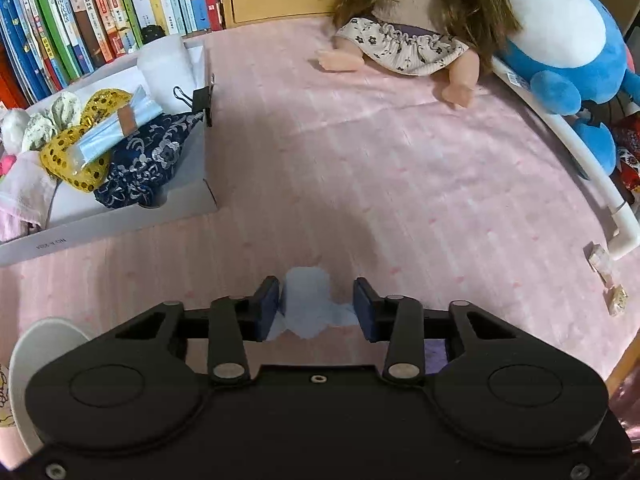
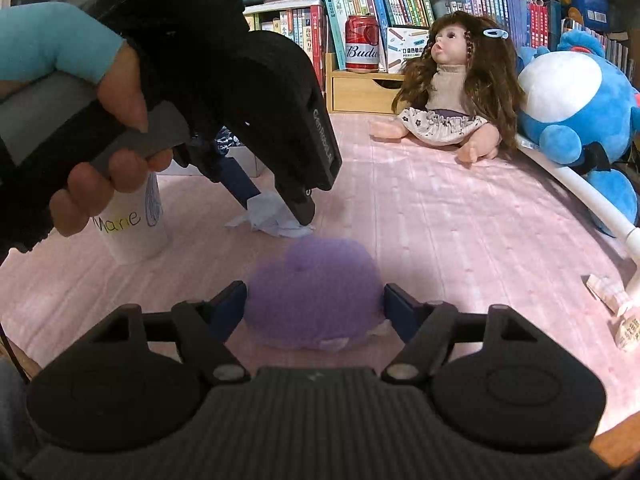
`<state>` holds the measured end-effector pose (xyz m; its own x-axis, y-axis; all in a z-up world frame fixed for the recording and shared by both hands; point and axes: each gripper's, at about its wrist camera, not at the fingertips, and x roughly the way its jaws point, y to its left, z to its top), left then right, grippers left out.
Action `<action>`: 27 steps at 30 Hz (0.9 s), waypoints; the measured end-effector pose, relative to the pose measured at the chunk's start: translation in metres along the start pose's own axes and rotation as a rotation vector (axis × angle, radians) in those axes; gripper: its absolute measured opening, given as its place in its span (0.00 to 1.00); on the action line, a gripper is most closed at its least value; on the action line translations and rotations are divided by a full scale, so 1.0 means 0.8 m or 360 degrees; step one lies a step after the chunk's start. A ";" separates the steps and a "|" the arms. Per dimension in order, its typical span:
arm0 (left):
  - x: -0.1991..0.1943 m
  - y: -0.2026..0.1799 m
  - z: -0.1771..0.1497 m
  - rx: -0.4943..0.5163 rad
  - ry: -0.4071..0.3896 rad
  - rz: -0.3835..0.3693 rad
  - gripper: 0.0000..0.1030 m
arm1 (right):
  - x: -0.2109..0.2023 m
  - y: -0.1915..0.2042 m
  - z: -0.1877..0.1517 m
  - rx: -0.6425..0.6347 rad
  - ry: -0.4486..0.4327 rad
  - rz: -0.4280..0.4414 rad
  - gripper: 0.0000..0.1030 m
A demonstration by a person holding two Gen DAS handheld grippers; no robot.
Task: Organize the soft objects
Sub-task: 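Close right tool on purple pad while left tool closes on white tissue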
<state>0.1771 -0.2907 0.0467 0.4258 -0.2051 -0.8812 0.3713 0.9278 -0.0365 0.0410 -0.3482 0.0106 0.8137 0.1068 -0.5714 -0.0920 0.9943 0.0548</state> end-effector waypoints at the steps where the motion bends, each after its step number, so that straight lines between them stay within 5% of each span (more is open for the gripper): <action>1: 0.000 0.001 0.000 0.0000 0.0002 -0.0010 0.30 | 0.000 0.000 0.000 0.0003 0.0001 0.0001 0.74; 11: -0.017 -0.001 -0.005 0.0010 -0.0026 -0.0134 0.22 | -0.004 0.000 0.001 0.0013 -0.0026 0.0012 0.70; 27: -0.108 -0.006 -0.007 0.0159 -0.0427 -0.0208 0.22 | -0.039 0.002 0.034 -0.0023 -0.0136 -0.0094 0.70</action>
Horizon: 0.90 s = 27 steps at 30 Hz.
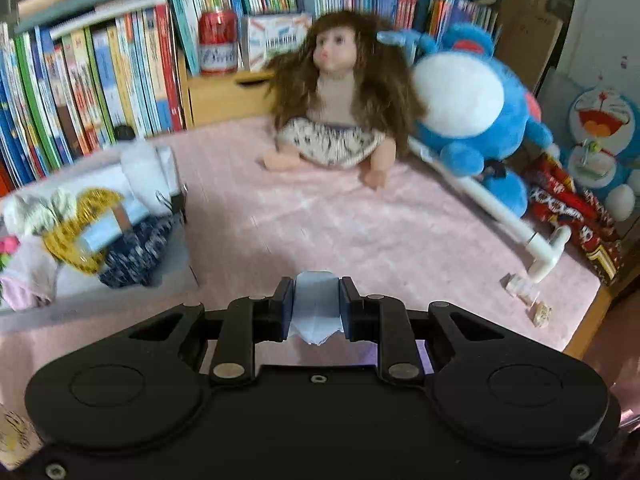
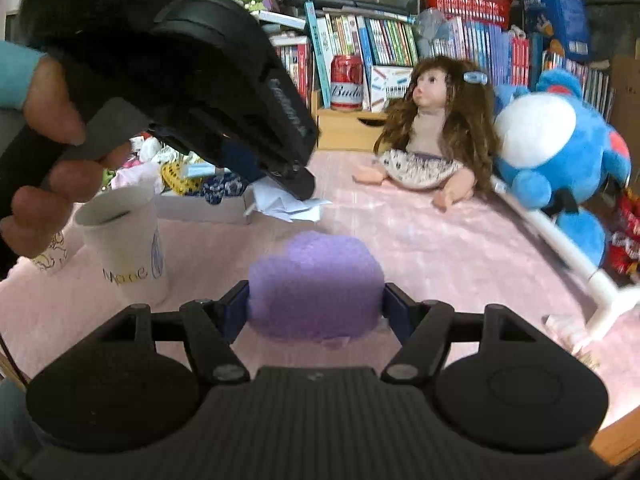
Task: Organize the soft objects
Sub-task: 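Close right tool on purple pad while left tool closes on white tissue, then carry purple pad with right tool while left tool carries tissue to tray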
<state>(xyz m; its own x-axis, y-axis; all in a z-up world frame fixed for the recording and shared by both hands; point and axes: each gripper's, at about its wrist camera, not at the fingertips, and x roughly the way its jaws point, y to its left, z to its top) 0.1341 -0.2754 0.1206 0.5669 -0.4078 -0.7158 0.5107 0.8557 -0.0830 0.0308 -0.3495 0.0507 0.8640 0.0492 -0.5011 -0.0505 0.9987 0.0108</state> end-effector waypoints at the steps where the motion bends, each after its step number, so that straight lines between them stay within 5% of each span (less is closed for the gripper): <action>1: -0.008 0.004 0.001 0.0000 -0.0022 -0.0001 0.22 | -0.002 0.002 0.005 -0.0012 -0.0011 -0.0007 0.70; 16: -0.109 0.130 -0.020 -0.0162 -0.0288 0.0115 0.22 | -0.001 0.037 0.085 -0.0109 -0.0158 0.0016 0.70; 27: -0.140 0.228 -0.035 -0.0286 -0.0325 0.0177 0.22 | 0.031 0.085 0.133 -0.0120 -0.0128 0.0157 0.70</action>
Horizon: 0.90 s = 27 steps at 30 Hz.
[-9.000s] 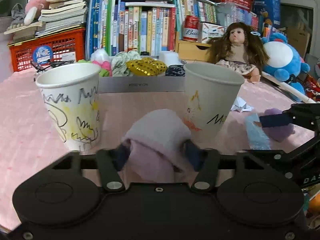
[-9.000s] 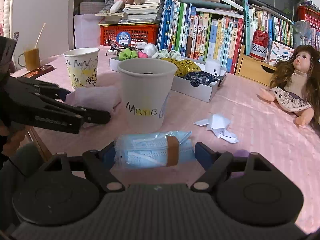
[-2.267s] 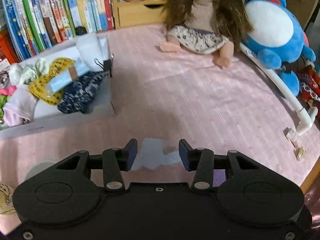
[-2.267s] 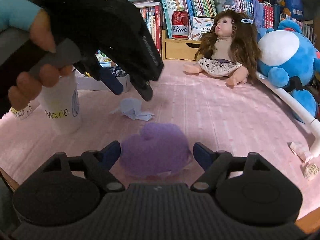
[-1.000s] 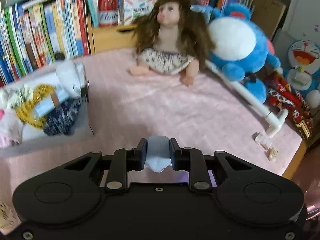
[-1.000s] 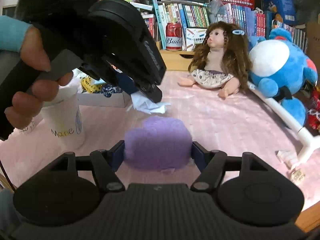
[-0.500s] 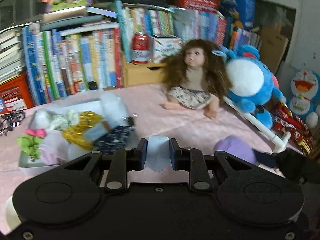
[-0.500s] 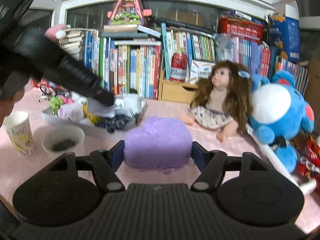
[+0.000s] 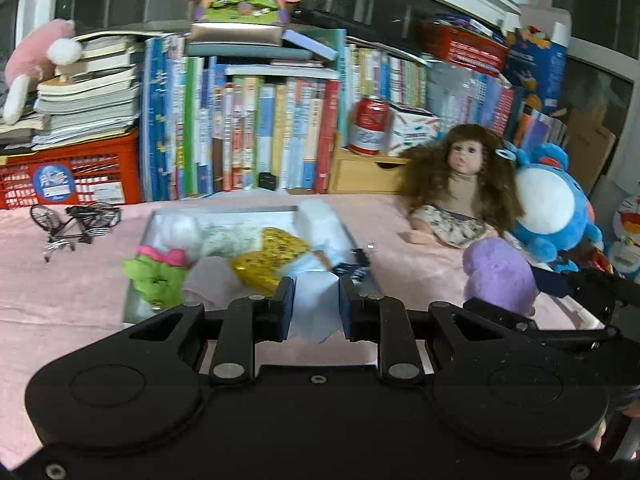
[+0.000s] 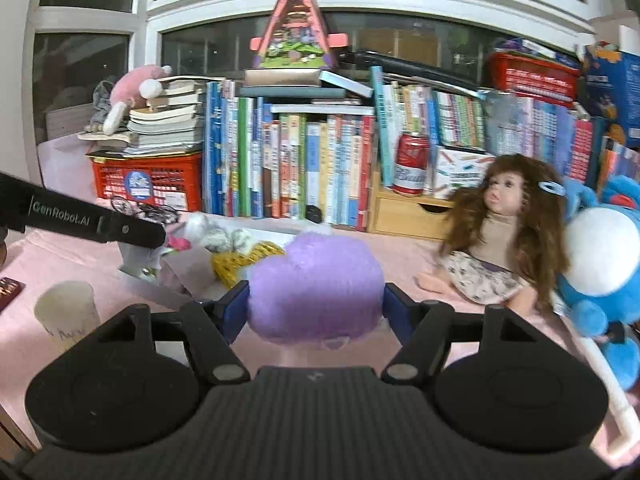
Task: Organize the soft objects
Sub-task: 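Carry purple pad with right tool while left tool carries tissue to tray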
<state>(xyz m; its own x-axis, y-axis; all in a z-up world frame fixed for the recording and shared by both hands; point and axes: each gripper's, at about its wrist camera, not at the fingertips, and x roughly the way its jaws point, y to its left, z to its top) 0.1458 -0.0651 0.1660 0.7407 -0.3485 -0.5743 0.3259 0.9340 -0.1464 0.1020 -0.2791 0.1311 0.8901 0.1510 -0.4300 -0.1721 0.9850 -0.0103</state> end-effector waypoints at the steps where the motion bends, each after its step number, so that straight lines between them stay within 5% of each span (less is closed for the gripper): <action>1: 0.000 0.010 0.005 -0.0013 0.0012 -0.0002 0.22 | 0.005 0.003 0.006 0.0000 0.0007 0.0017 0.70; 12: 0.019 0.093 0.053 -0.0062 0.0057 0.0070 0.22 | 0.080 0.032 0.065 0.0008 0.0151 0.0145 0.70; 19: 0.064 0.110 0.057 0.0032 0.0065 0.0253 0.22 | 0.141 0.058 0.071 -0.0010 0.0275 0.0186 0.70; 27: 0.113 0.133 0.052 -0.0019 0.0141 0.0238 0.22 | 0.187 0.083 0.068 -0.0078 0.0373 0.0171 0.70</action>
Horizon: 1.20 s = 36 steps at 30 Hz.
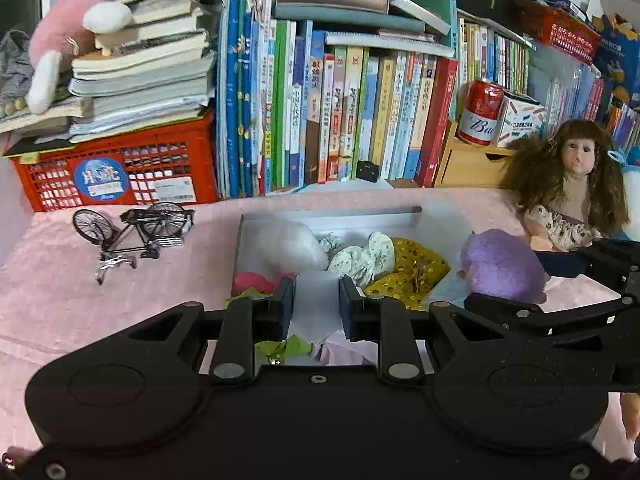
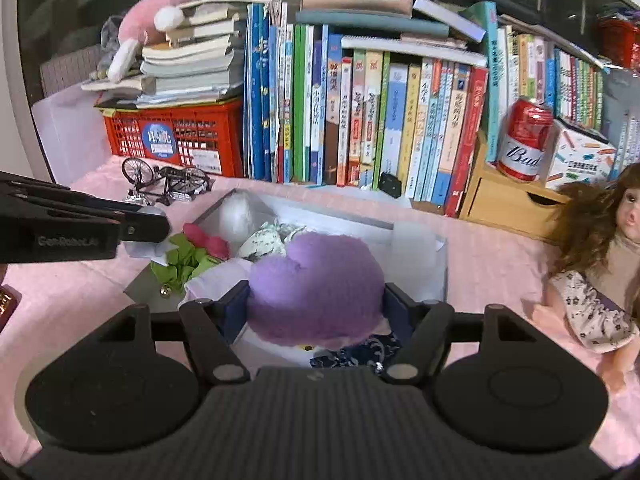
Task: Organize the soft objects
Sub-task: 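Carry purple pad with right tool while left tool carries tissue to tray, then lower purple pad into tray, open right tool while left tool releases tissue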
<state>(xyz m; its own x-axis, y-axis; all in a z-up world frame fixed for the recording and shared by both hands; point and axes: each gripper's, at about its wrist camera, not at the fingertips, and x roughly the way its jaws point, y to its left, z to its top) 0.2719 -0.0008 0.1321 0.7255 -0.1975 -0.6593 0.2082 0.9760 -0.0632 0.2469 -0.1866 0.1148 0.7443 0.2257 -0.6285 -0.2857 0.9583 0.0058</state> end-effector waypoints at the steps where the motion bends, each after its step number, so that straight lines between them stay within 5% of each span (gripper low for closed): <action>1: 0.006 0.002 -0.001 -0.0012 0.0006 -0.0014 0.22 | 0.004 0.000 0.001 0.0002 0.0008 0.0004 0.70; 12: 0.051 0.019 0.001 -0.0107 -0.0020 -0.0093 0.24 | 0.052 -0.006 0.020 0.0047 0.0097 -0.0058 0.71; 31: 0.115 0.032 0.007 -0.0149 0.0127 -0.0104 0.24 | 0.114 -0.020 0.025 0.0135 0.0247 -0.0086 0.72; 36: 0.122 0.033 0.005 -0.0157 0.0158 -0.0109 0.38 | 0.118 -0.023 0.023 0.0154 0.0264 -0.0070 0.80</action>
<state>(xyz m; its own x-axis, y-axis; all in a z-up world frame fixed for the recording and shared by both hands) 0.3504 0.0050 0.0693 0.6423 -0.2586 -0.7215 0.1860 0.9658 -0.1806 0.3335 -0.1795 0.0695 0.6426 0.1591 -0.7495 -0.1897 0.9808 0.0455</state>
